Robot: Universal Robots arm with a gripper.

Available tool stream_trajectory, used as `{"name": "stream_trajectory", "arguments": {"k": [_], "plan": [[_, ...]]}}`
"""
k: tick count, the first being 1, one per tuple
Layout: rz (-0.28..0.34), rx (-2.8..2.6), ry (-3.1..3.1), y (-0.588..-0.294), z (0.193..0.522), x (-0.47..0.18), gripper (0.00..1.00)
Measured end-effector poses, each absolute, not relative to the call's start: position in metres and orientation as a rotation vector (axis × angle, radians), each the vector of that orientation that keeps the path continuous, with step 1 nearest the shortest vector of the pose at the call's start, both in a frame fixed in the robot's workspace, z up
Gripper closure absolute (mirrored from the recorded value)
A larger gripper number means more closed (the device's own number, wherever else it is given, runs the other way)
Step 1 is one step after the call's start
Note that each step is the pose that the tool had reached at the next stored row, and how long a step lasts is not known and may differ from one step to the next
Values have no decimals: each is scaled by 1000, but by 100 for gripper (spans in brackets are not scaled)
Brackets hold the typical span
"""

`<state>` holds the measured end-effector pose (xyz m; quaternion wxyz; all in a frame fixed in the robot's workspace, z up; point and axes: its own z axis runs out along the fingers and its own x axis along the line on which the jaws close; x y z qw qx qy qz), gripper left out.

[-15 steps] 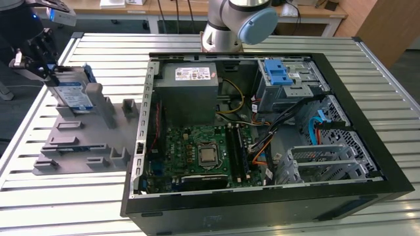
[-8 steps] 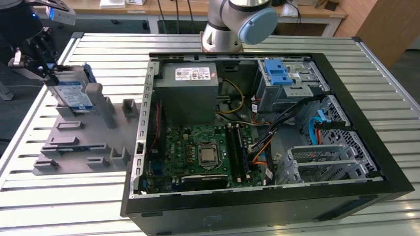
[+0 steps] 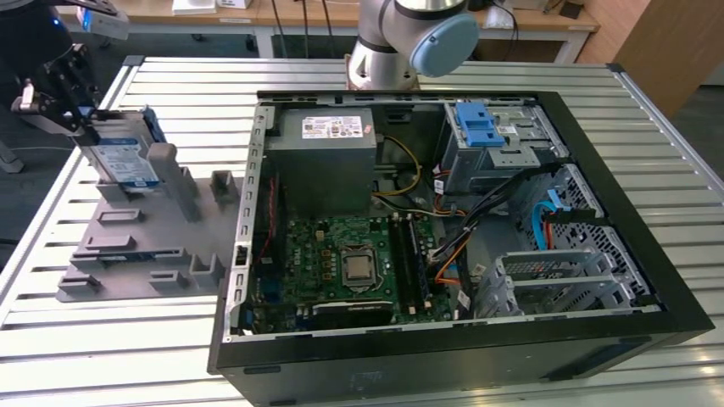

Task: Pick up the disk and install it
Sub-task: 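Pick up the disk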

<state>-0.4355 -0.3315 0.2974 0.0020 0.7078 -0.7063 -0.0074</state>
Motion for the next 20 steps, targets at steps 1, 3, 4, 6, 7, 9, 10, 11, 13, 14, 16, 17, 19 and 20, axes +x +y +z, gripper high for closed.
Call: {"name": "stream_trajectory", "arguments": {"k": [1,3,4,6,7,9,10,11,13,14,16,17,19,20], "plan": [[-23,2221,-2216,-331,298,-435,64],[-23,2221,-2216,-331,299,-435,64],[-23,2221,-2216,-331,299,-435,64],[-23,2221,-2216,-331,300,-435,64],[-23,2221,-2216,-331,301,-435,64],[-23,2221,-2216,-331,302,-435,64],[-23,2221,-2216,-331,303,-435,64],[-23,2221,-2216,-331,304,-435,64],[-23,2221,-2216,-331,306,-435,64],[-23,2221,-2216,-331,307,-435,64],[-23,2221,-2216,-331,309,-435,64],[-23,2221,-2216,-331,310,-435,64],[-23,2221,-2216,-331,311,-435,64],[-23,2221,-2216,-331,312,-435,64]]}}
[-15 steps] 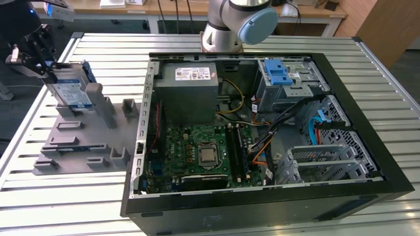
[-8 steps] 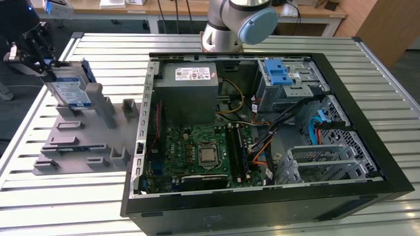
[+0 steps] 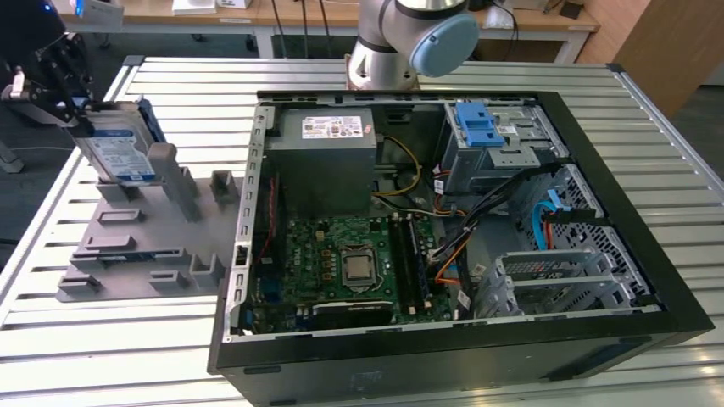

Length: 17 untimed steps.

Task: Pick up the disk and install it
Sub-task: 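Pick up the disk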

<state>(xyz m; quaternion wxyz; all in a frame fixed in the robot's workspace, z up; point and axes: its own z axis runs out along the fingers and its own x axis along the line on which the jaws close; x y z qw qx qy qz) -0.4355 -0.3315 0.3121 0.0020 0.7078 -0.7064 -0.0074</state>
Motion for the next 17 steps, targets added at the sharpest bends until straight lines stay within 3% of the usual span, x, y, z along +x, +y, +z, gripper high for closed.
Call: {"name": "stream_trajectory", "arguments": {"k": [17], "plan": [[-23,2221,-2216,-331,332,-435,64]]}}
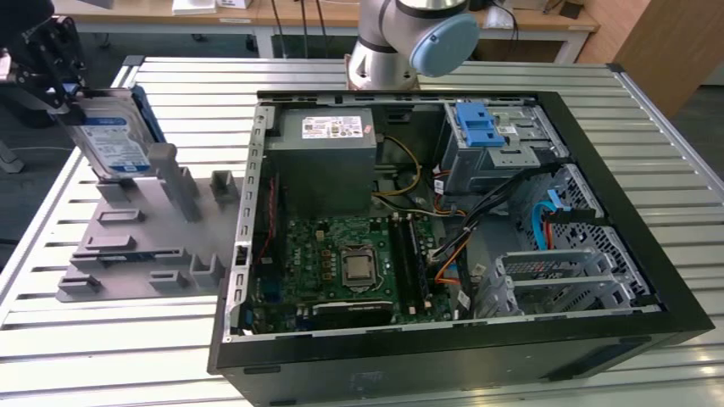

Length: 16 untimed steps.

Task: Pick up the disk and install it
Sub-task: 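Pick up the disk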

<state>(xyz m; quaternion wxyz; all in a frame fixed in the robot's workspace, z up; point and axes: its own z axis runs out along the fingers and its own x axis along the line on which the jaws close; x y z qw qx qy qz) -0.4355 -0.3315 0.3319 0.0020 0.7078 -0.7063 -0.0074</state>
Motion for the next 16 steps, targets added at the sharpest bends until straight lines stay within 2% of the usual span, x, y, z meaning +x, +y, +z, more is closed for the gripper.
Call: {"name": "stream_trajectory", "arguments": {"k": [16], "plan": [[-23,2221,-2216,-331,349,-435,64]]}}
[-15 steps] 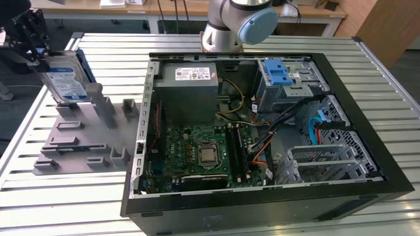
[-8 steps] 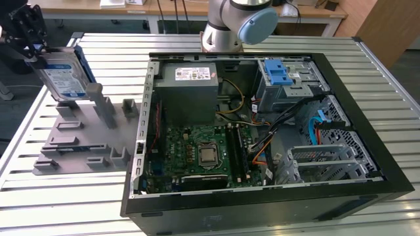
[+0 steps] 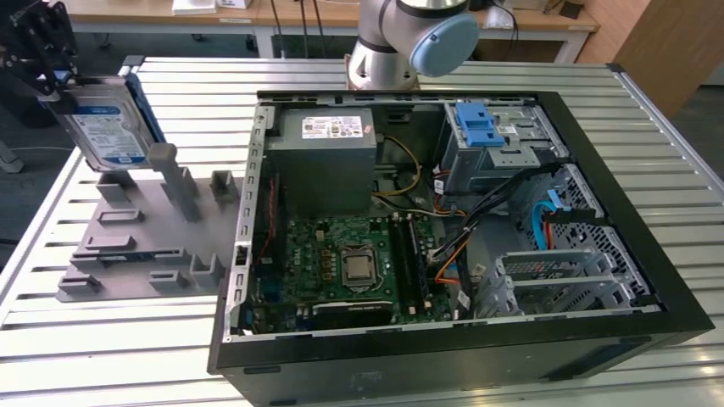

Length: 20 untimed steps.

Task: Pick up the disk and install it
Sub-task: 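Pick up the disk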

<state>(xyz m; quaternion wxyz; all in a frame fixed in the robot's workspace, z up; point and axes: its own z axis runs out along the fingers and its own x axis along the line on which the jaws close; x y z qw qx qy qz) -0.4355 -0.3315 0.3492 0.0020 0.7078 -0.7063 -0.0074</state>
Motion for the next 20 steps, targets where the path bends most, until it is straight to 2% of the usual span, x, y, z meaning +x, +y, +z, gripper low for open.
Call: {"name": "stream_trajectory", "arguments": {"k": [20], "plan": [[-23,2221,-2216,-331,367,-435,64]]}}
